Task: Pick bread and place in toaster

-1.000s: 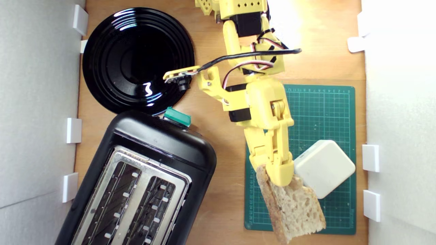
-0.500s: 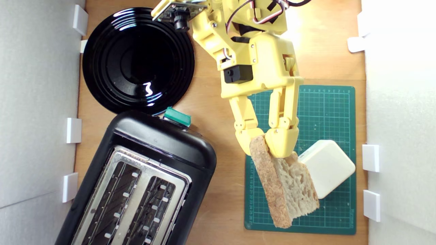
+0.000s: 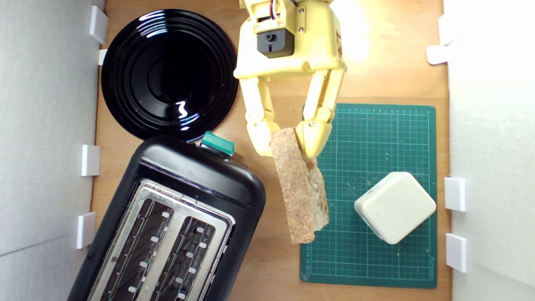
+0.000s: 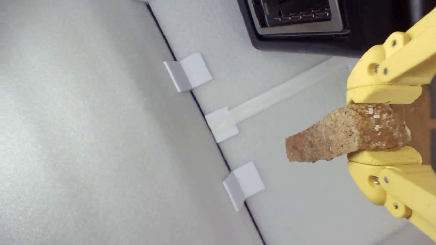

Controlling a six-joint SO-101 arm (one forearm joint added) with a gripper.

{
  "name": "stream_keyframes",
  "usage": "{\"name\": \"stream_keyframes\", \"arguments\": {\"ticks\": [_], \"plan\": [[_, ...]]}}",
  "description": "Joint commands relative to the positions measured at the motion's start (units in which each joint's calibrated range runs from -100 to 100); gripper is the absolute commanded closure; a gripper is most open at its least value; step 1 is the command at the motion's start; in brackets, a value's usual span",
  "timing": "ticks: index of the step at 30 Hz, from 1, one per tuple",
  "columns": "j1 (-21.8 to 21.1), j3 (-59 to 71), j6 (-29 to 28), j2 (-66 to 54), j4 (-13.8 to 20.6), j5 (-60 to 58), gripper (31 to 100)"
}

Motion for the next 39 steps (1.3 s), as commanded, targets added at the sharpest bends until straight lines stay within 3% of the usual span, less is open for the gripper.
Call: {"name": "stream_keyframes", "arguments": {"ticks": [1, 8, 24, 39], "plan": [[1.75, -7.97, 2.83, -2.37, -0.26, 7.83, 73.2], [5.86, -19.59, 6.75, -2.12, 0.37, 20.80, 73.2], [18.67, -26.22, 16.90, 0.46, -0.35, 21.49, 73.2], [23.35, -36.38, 20.56, 10.61, -0.44, 21.49, 73.2]]}}
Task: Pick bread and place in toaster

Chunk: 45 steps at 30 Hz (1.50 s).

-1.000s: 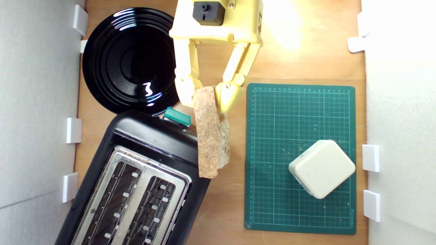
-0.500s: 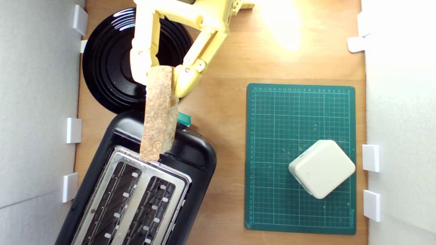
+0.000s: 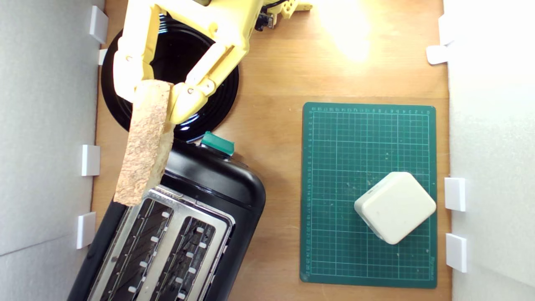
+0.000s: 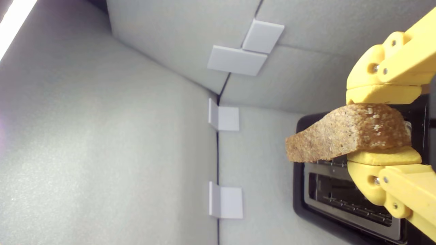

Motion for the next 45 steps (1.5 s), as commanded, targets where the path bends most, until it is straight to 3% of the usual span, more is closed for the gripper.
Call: {"name": "stream_keyframes", "arguments": {"ticks": [1, 4, 12, 15, 19, 23, 45], "plan": [[1.06, -5.40, 0.90, 1.28, -0.44, 0.13, 73.2], [1.86, -7.03, 1.48, 3.11, -0.53, 0.13, 73.2], [6.46, -11.12, 3.26, 7.52, -6.70, 0.22, 73.2], [6.46, -13.30, 3.26, 9.60, -6.70, 0.47, 73.2], [5.81, -21.56, 4.04, 13.60, -6.52, 12.59, 73.2], [5.73, -25.64, 4.51, 16.26, -6.70, 16.43, 73.2], [3.23, -38.99, 4.35, 23.74, -6.70, 16.94, 73.2]]}}
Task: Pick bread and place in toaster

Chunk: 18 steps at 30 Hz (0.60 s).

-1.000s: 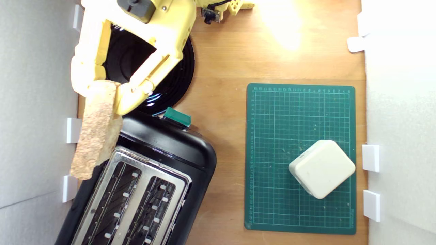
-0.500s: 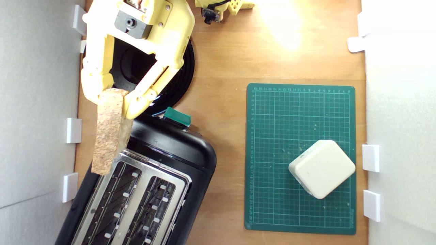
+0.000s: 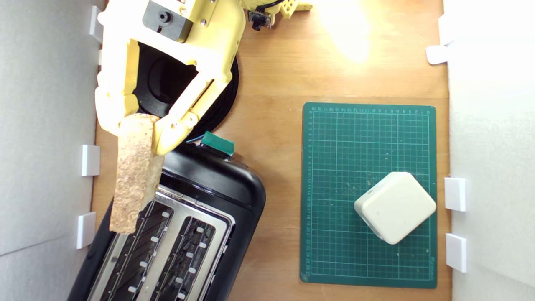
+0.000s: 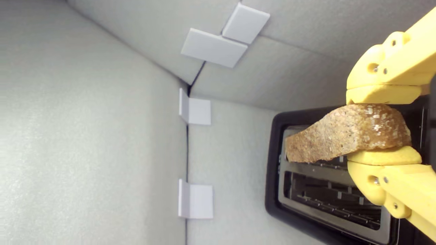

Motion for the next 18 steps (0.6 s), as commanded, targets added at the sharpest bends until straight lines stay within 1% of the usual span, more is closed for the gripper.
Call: {"name": "stream_keyframes", "arguments": {"ticks": [1, 18], "plan": [[-0.06, -6.52, -0.20, 1.73, 0.06, 0.24, 73.2], [-0.06, -7.16, -0.20, 6.47, 0.06, -0.01, 73.2]]}}
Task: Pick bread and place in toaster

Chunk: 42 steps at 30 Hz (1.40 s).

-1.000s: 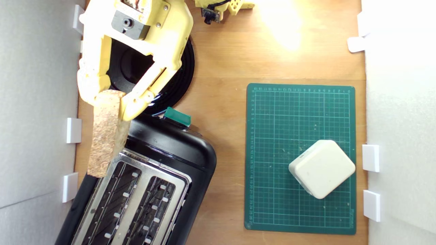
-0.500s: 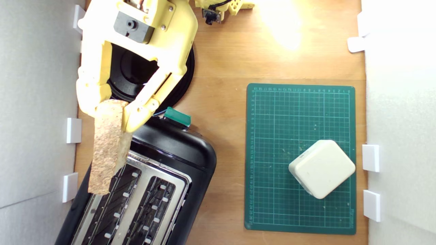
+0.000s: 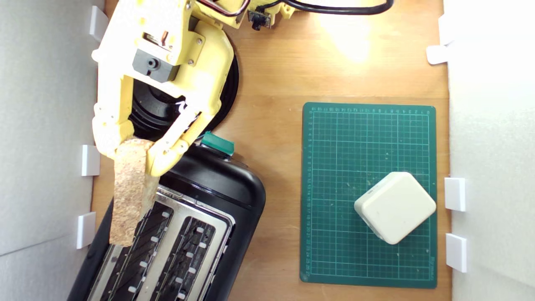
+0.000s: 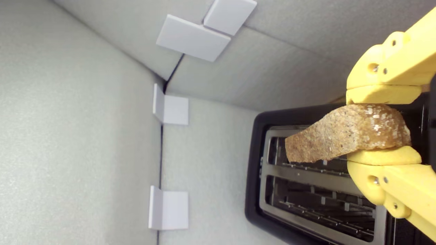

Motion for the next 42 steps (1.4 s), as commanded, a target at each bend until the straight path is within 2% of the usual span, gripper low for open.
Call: {"name": "stream_keyframes", "arguments": {"ticks": [1, 10, 42], "plan": [[-0.34, -3.73, -0.20, -0.58, -0.48, -0.01, 73.2], [-1.30, -3.73, -0.20, 0.91, -0.48, -0.01, 73.2], [-0.66, -7.00, -0.25, 6.99, -0.48, -0.52, 73.2]]}}
